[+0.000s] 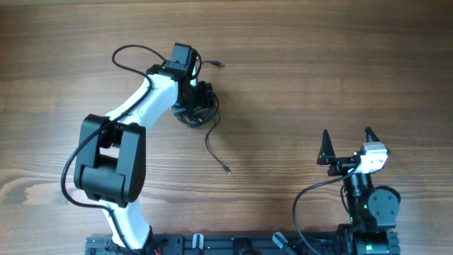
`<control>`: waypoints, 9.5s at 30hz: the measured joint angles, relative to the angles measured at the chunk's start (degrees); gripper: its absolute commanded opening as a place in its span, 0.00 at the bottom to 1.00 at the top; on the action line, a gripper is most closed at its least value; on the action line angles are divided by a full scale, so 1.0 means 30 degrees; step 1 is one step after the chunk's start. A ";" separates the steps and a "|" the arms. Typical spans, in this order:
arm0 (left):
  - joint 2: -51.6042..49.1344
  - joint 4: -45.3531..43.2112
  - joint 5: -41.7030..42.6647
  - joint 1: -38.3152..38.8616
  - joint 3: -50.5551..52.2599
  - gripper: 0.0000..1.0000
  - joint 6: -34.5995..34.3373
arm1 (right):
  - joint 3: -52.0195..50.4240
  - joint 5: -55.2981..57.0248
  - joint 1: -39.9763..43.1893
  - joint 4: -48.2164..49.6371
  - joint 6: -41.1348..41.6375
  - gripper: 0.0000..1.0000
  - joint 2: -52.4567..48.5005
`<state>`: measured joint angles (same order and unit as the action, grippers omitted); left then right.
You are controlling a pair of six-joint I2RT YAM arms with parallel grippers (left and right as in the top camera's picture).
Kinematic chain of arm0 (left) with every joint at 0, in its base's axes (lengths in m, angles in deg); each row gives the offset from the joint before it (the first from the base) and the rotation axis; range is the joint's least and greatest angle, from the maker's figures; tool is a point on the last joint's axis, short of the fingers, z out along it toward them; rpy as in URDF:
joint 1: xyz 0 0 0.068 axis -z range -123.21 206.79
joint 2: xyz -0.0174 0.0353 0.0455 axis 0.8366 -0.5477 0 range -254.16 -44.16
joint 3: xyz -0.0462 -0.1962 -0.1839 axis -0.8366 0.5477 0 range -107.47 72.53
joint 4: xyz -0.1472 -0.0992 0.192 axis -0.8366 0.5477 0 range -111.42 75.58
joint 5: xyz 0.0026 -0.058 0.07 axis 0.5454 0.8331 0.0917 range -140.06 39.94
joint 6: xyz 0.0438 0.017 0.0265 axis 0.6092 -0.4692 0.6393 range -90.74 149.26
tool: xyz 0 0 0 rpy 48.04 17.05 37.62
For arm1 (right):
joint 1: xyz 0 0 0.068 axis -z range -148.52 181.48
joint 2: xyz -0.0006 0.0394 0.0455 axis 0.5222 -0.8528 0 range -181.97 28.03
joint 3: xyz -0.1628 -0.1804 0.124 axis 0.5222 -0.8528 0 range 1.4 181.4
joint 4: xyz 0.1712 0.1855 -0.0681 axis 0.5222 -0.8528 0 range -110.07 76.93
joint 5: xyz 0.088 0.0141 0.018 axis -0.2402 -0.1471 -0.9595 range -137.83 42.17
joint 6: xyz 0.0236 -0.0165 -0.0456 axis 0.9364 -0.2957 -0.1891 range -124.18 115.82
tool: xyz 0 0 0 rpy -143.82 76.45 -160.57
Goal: Untangle cables
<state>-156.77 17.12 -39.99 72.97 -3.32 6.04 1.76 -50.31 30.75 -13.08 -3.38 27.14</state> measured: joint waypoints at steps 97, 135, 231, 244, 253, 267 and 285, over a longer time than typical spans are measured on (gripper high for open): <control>-0.0503 -0.1625 -0.0546 -0.1086 0.0976 0.24 -0.1421 | 0.0000 0.0000 0.0000 -0.0007 0.0000 1.00 0.0000; -0.0335 -0.2412 -0.2907 0.0124 0.0903 0.86 -0.0838 | 0.0000 0.0000 0.0000 0.0000 0.0000 1.00 0.0000; -0.0335 -0.2929 -0.4503 -0.0809 0.0903 0.56 -0.0933 | 0.0000 0.0000 0.0000 -0.0007 0.0000 1.00 0.0000; -0.0335 -0.1566 -0.2994 -0.0809 0.0903 0.19 -0.0925 | 0.0000 0.0000 0.0000 -0.0007 0.0000 1.00 0.0000; -0.0335 -0.0758 -0.0685 -0.0809 0.0903 0.04 -0.0925 | 0.0000 0.0000 0.0000 -0.0007 0.0000 1.00 0.0000; -0.0335 0.0313 0.1632 0.0780 0.0903 0.04 -0.0933 | 0.0000 0.0000 0.0000 -0.0007 0.0000 1.00 0.0000; 0.0699 -0.0539 0.2004 0.0240 0.0780 0.13 -0.0962 | 0.0000 0.0000 0.0000 -0.0007 0.0000 1.00 0.0000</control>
<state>-154.68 15.51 -33.98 73.69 -0.99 3.16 1.76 -50.31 30.75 -13.10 -3.38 27.14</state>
